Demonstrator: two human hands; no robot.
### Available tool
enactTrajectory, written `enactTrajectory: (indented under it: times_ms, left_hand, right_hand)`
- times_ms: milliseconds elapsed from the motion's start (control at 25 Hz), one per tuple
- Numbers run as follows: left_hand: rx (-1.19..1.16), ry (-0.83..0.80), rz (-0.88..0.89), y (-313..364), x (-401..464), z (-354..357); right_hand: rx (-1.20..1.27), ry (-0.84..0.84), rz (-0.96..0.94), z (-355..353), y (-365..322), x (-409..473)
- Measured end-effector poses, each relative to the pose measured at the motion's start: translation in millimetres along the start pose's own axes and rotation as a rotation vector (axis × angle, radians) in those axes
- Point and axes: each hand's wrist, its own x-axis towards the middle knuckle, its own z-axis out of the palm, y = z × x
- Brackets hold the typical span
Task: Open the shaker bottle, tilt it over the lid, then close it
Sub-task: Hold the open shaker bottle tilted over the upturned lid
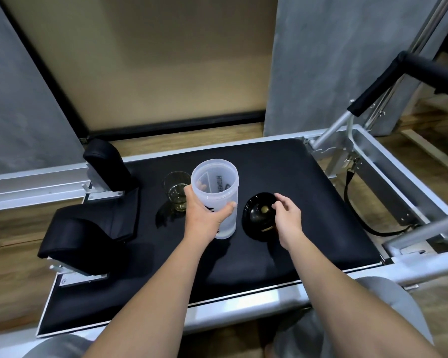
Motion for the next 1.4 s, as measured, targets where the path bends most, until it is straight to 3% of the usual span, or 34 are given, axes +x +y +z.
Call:
enactTrajectory:
  times_ms: [240,440,560,640,880,1040,1120,1240,1400]
  left_hand:
    - [0.01,0.001,-0.008,-0.9,0.4,-0.4]
    - [0.014,0.001,-0.008,-0.4,-0.5,-0.3]
    - [0.019,0.009,-0.02,0.2,-0.7,-0.9]
    - [0.014,0.002,-0.031,0.2,-1.2,-0.8]
    - [0.017,0.008,-0.048,2.5,-3.3,-1.9]
    - [0.008,0.016,-0.034,8.2,-3.2,-2.0]
    - [-0.016,0.007,-0.038,13.4,-0.7,-1.9]
    - [-0.042,0.007,-0.043,26.9,1.6,-7.1]
    - [-0.041,0.018,-0.032,60.5,12.2,-24.8]
  right_hand:
    - [-0.462,-0.087,-0.125,-7.2,21.2,6.6]
    - [-0.702,-0.154,-0.156,-7.6,13.0,5.0]
    - [-1.217,-0.242,-0.34,-6.7,11.4,-6.9]
    - [-1.4,-0.27,-0.389,-5.6,18.8,-10.4]
    - [-1.43,-0.247,-0.409,-8.3,27.6,-6.1]
    - [-1.356,-0.307,-0.684,8.4,17.1,-30.8]
    - [-1.191,-0.385,-0.684,27.4,15.8,-42.1]
    - [-0.727,-0.465,-0.542,53.0,7.1,-50.6]
    - [-0.506,-0.489,-0.548,74.9,-7.7,-58.9]
